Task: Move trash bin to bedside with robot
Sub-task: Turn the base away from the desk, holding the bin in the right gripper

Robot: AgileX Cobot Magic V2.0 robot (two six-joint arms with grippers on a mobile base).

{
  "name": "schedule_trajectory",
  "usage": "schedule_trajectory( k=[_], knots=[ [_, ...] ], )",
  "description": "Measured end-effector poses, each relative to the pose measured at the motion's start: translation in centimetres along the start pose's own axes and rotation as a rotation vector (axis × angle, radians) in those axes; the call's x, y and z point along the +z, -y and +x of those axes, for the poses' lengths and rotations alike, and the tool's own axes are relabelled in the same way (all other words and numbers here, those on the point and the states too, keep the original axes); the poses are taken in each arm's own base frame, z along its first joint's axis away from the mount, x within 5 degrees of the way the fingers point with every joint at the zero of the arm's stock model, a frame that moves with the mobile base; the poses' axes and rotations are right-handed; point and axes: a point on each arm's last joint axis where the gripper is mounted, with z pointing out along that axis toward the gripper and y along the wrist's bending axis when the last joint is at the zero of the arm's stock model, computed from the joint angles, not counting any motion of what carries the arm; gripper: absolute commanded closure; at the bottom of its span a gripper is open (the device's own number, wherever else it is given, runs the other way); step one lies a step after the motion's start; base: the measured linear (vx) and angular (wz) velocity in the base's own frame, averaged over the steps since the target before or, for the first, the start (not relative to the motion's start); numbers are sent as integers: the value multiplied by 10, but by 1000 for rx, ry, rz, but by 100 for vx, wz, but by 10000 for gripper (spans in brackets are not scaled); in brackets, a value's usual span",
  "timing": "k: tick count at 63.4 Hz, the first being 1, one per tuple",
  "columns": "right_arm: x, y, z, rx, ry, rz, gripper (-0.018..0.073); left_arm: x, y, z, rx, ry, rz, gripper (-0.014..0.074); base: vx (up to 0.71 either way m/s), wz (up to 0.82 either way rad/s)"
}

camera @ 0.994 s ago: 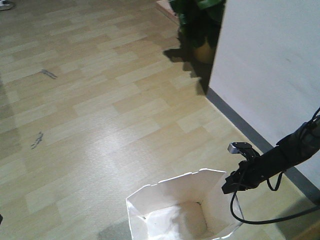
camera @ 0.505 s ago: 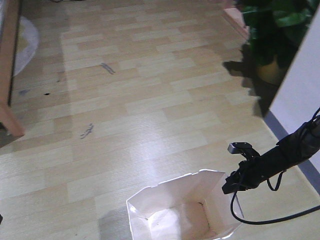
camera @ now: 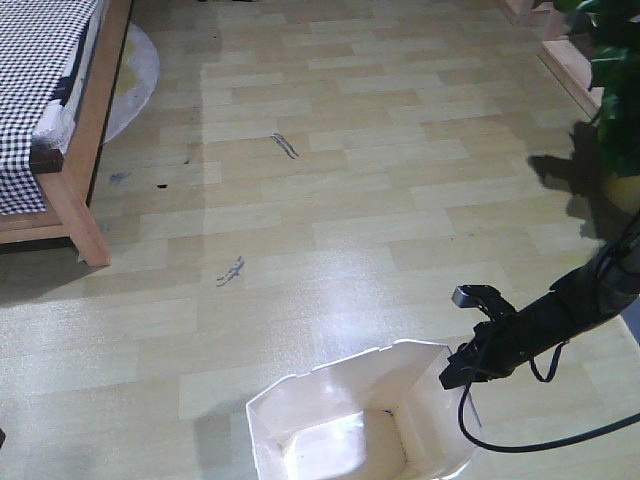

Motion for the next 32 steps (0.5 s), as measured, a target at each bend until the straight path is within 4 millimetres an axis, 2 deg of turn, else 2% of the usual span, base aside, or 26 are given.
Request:
schedule_trajectory(
  k=[32],
  knots=[
    [0,2,0,-4,-2,20,563,0,0,0,0,0,0,602,27,9]
  ],
)
